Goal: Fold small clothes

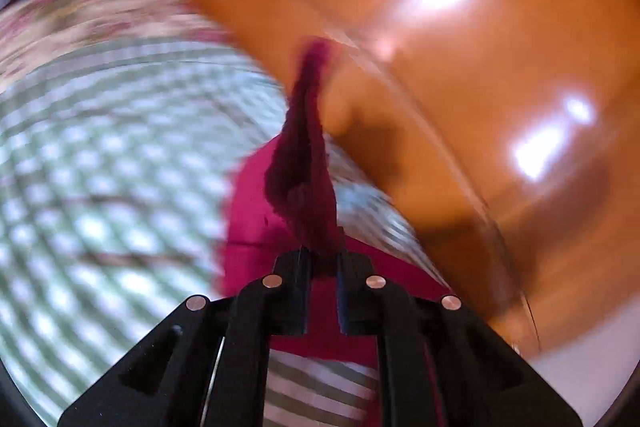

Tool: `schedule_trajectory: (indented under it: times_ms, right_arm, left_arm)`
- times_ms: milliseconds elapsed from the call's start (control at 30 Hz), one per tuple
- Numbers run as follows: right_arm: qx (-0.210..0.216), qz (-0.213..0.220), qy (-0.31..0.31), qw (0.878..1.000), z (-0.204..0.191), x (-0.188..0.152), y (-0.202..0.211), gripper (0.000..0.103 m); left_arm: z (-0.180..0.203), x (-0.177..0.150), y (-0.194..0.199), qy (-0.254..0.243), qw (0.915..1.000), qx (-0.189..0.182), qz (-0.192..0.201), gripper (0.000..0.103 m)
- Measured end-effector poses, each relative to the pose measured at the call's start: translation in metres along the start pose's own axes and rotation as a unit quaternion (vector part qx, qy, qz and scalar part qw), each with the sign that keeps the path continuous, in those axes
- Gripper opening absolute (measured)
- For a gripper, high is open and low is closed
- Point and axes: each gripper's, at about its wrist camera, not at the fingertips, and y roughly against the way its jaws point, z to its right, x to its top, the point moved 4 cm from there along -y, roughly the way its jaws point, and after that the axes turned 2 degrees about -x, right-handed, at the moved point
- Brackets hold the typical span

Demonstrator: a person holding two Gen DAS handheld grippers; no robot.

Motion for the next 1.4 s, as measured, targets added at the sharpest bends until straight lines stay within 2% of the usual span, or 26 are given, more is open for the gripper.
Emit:
schedule_trajectory:
  times_ms: [67,133,267,333,400,533,567,600,633,700,767,867,967,1000,1033,1100,1233,1333,1400]
  right_arm:
    - [0.001,0.0,-0.001,1.0,0.0,0.0,0.0,0.099]
    - [0.003,0.001,-0.002,1.0,0.001,0.0,0.0,0.099]
    - [0.009,0.002,-0.007,1.0,0.002,-0.001,0.0,0.099]
    - [0.016,0.003,-0.012,1.0,0.004,-0.001,0.0,0.099]
    - [0.02,0.003,-0.016,1.0,0.005,-0.001,0.0,0.099]
    - [0.03,0.002,-0.023,0.999,0.006,0.001,0.003,0.098]
    - [0.034,0.002,-0.028,0.999,0.007,0.003,0.005,0.093]
    - [0.053,0.008,-0.041,0.998,0.006,0.006,0.01,0.083]
    - [0.084,0.014,-0.055,0.995,0.004,0.01,0.015,0.079]
    - [0.162,0.006,-0.074,0.984,-0.013,0.02,0.022,0.066]
    - [0.222,-0.005,-0.065,0.973,-0.046,0.028,0.023,0.06]
    - [0.255,-0.04,-0.033,0.966,-0.093,0.031,0.012,0.057]
    - [0.239,-0.06,-0.001,0.969,-0.13,0.031,-0.007,0.036]
    - [0.23,-0.059,0.004,0.971,-0.136,0.033,-0.01,0.016]
    - [0.223,-0.056,0.008,0.973,-0.14,0.037,-0.01,0.005]
    - [0.206,-0.028,0.02,0.978,-0.14,0.051,0.006,0.004]
    - [0.175,0.081,0.052,0.98,-0.119,0.093,0.069,0.004]
    - [0.143,0.122,0.047,0.981,-0.09,0.117,0.091,0.004]
    - [0.102,0.136,0.039,0.985,-0.06,0.13,0.092,0.004]
  left_arm:
    - [0.049,-0.025,-0.016,-0.053,0.9976,-0.038,-0.024,0.009]
    - [0.091,-0.057,-0.033,-0.103,0.991,-0.066,-0.055,0.009]
    - [0.14,-0.117,-0.069,-0.173,0.9748,-0.083,-0.114,0.01]
    - [0.15,-0.143,-0.082,-0.204,0.9659,-0.078,-0.139,0.016]
    - [0.149,-0.168,-0.087,-0.218,0.9587,-0.073,-0.168,0.032]
    - [0.131,-0.189,-0.072,-0.246,0.9531,-0.056,-0.168,0.034]
    - [0.128,-0.194,-0.065,-0.252,0.9515,-0.054,-0.168,0.034]
    - [0.121,-0.195,-0.061,-0.257,0.9503,-0.051,-0.169,0.034]
    - [0.112,-0.2,-0.055,-0.26,0.9495,-0.045,-0.169,0.034]
    - [0.102,-0.206,-0.051,-0.261,0.9493,-0.038,-0.171,0.034]
    - [0.092,-0.213,-0.044,-0.259,0.9492,-0.034,-0.175,0.034]
    - [0.082,-0.221,-0.039,-0.264,0.9486,-0.025,-0.172,0.035]
    - [0.075,-0.225,-0.037,-0.269,0.9477,-0.027,-0.169,0.035]
    - [0.076,-0.226,-0.04,-0.27,0.9475,-0.028,-0.169,0.035]
    - [0.076,-0.227,-0.041,-0.266,0.9482,-0.031,-0.17,0.035]
    - [0.072,-0.226,-0.04,-0.257,0.9501,-0.04,-0.172,0.035]
    - [0.073,-0.228,-0.041,-0.251,0.9514,-0.042,-0.173,0.035]
    - [0.073,-0.23,-0.041,-0.252,0.9514,-0.042,-0.173,0.035]
    - [0.072,-0.23,-0.042,-0.251,0.9513,-0.041,-0.173,0.035]
